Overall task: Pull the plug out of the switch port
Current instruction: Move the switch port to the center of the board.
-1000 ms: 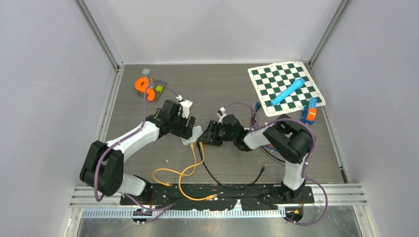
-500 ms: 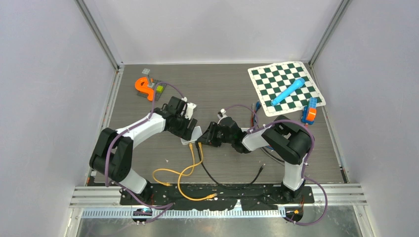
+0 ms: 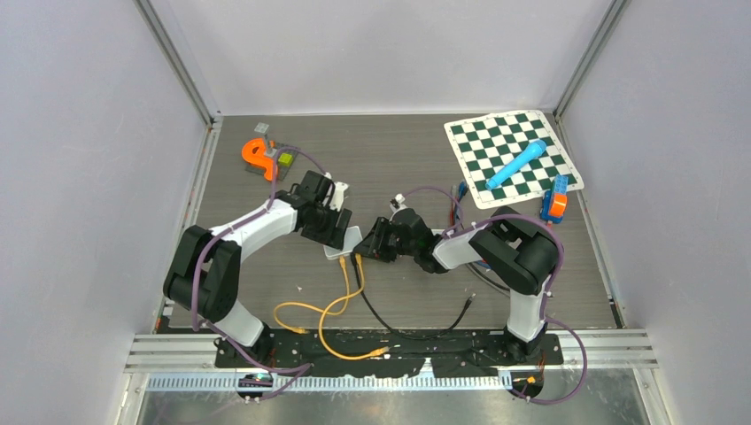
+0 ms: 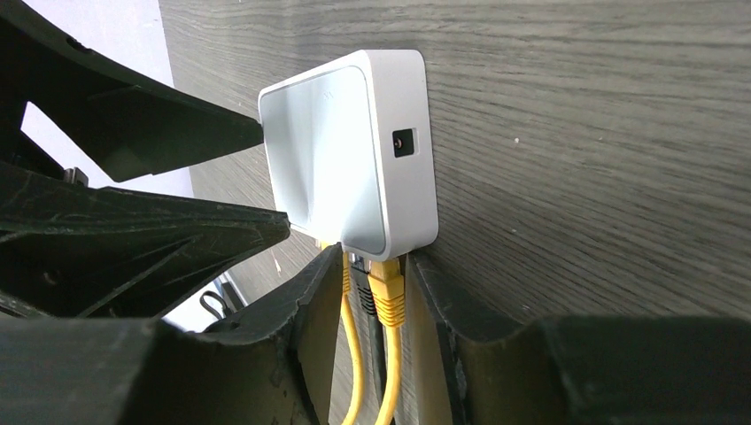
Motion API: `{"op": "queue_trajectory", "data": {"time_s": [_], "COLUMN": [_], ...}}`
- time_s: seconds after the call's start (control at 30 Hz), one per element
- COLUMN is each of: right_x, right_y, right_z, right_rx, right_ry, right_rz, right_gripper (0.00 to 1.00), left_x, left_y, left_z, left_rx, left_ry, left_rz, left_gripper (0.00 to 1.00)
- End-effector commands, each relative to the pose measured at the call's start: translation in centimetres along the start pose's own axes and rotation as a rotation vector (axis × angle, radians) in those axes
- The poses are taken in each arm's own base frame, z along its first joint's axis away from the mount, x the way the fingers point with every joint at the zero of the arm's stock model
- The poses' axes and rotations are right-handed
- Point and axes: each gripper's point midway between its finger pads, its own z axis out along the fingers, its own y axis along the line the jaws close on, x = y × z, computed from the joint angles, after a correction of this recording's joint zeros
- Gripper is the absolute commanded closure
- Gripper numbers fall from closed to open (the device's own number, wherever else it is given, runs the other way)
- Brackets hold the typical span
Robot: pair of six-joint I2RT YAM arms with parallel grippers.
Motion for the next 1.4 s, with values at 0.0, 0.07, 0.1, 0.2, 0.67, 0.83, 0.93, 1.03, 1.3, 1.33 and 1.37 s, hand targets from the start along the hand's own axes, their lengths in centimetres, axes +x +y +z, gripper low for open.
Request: {"op": "queue_trajectory", "data": {"time_s": [0.0, 0.07, 0.1, 0.2, 0.67, 0.83, 0.93, 1.03, 1.3, 1.33, 1.37], "right_x": [0.4, 0.5, 0.5, 0.6, 0.2, 0.1, 0.2, 0.4, 1.0, 1.0, 1.3], "right_y": [-1.2, -1.2, -1.3, -1.2, -2.3, -2.6, -2.7, -2.6, -2.0, -1.9, -1.7], "right_z": [0.2, -0.1, -0.3, -0.4, 0.7, 0.9, 0.9, 0.8, 0.3, 0.3, 0.3], "right_rx": [0.036, 0.028, 0.024, 0.016, 0.088, 0.113, 0.116, 0.106, 0.071, 0.063, 0.052], "right_ry": [-0.012, -0.024, -0.034, -0.046, -0.048, -0.044, -0.036, -0.022, 0.020, 0.028, 0.045], "right_rz": [-0.007, 0.000, 0.004, 0.005, -0.022, -0.054, -0.070, -0.093, -0.196, -0.202, -0.214], "right_gripper": [0.60, 0.60, 0.59, 0.61, 0.77, 0.86, 0.91, 0.94, 0.95, 0.95, 0.95], "left_x": [-0.1, 0.1, 0.1, 0.1, 1.5, 1.8, 2.1, 2.2, 2.1, 2.1, 2.1], "left_y": [-1.0, -0.9, -0.9, -0.9, -0.7, -0.7, -0.6, -0.5, -0.1, 0.1, 0.1], "left_z": [-0.1, 0.1, 0.1, 0.1, 1.0, 1.2, 1.4, 1.5, 1.7, 1.8, 1.8], "left_rx": [0.049, 0.048, 0.048, 0.053, 0.050, 0.051, 0.050, 0.044, 0.036, 0.033, 0.031], "left_ry": [-0.016, -0.025, -0.029, -0.041, -0.002, 0.000, 0.005, -0.005, -0.023, -0.026, -0.034], "left_rz": [-0.086, -0.105, -0.109, -0.114, -0.129, -0.133, -0.138, -0.146, -0.195, -0.202, -0.210], "left_gripper": [0.37, 0.37, 0.37, 0.37, 0.39, 0.39, 0.38, 0.39, 0.39, 0.39, 0.39]}}
